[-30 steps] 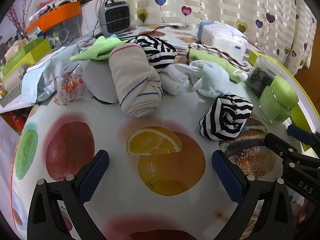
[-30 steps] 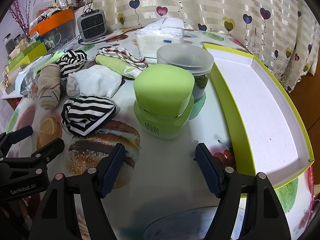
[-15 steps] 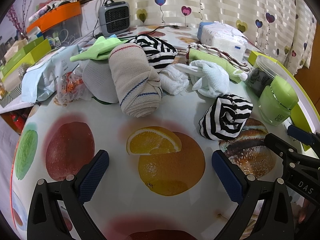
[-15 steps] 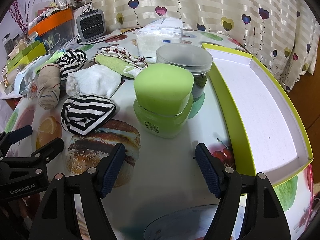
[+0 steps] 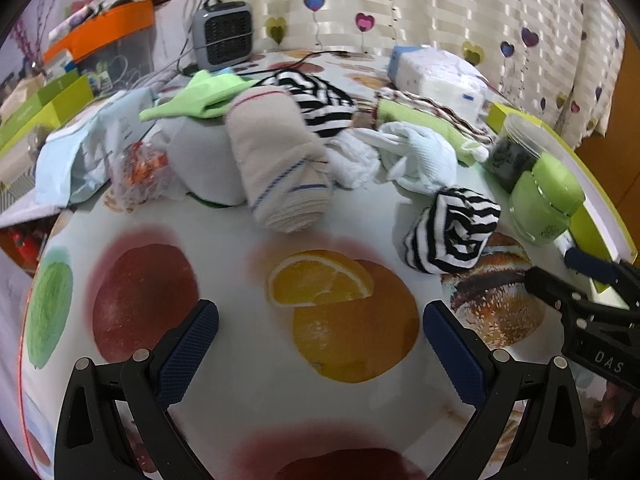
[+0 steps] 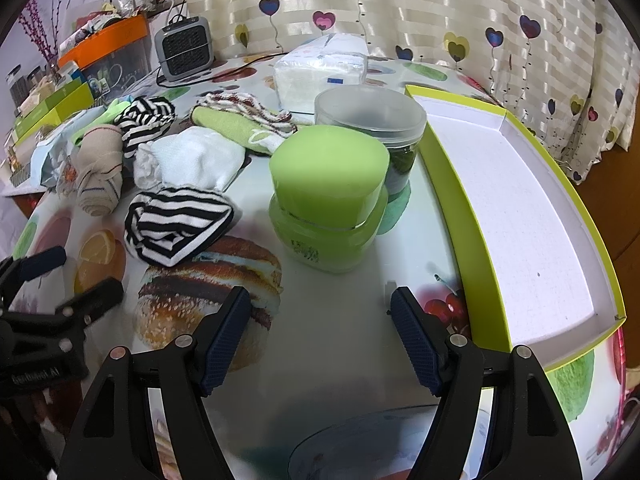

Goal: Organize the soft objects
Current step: 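Grasp the black-and-white striped sock with the right gripper while the left gripper reaches the rolled white sock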

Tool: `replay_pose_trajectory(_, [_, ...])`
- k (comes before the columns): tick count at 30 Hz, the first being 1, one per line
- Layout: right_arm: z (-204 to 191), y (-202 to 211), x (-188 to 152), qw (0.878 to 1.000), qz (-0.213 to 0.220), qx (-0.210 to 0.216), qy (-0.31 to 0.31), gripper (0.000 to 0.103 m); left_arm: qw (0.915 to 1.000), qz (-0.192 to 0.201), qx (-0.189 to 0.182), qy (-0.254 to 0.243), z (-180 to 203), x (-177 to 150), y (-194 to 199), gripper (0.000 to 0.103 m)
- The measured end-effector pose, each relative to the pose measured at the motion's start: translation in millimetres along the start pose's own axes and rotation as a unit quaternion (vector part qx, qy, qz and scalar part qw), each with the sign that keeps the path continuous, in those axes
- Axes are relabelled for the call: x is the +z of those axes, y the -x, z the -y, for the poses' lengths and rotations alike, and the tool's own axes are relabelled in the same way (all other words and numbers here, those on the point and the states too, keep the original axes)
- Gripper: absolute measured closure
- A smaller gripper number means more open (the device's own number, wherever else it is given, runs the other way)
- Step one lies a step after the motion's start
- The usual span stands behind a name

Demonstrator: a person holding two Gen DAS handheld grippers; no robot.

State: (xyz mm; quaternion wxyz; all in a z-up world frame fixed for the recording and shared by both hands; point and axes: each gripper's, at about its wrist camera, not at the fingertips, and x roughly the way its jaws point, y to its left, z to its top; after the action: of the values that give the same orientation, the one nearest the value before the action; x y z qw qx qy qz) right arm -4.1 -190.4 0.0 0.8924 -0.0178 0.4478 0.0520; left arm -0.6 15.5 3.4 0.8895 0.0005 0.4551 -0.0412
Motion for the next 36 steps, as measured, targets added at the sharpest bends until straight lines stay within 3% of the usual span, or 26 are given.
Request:
replay_pose_trajectory(5, [-9.6,7.1,-1.6,0.999,0.012,0.037,0.013,0.030,0.9991,-0.010,-0.031,0.026,-20.3,1.7,6.3,0.005])
replay_pose_trajectory(13, [-43.5,25.7,14.5,0.994,0.061,0.079,0.054,0.030,0.9967,0.010,-0.036,0.072,-59.4,9.6,23.7,0.007])
replay_pose_trajectory(20, [-69.5,12.4,26.8,0.989,0.056,0.108,0.089,0.030,0.9960,0.014,-0.043,0.078,-69.6,33.6,21.3,0.010])
replay_pose_trajectory(32, [-81.5,-24.3,37.2,0.992,0.023,0.069,0.105,0.030,0.9964,0.001,-0.052,0.067,-53.1,63.8,-4.4,0.018])
replay_pose_trajectory(34, [-80.4,-26.2,36.9,0.992,0.020,0.070,0.104,0.030,0.9977,0.003,-0.040,0.055,-47.7,66.2,-7.8,0.027])
replay_pose_trajectory(36, [-79.7,-27.6,36.8,0.992,0.016,0.074,0.101,0.033,0.9972,-0.002,-0.042,0.062,-48.7,67.0,-12.9,0.028])
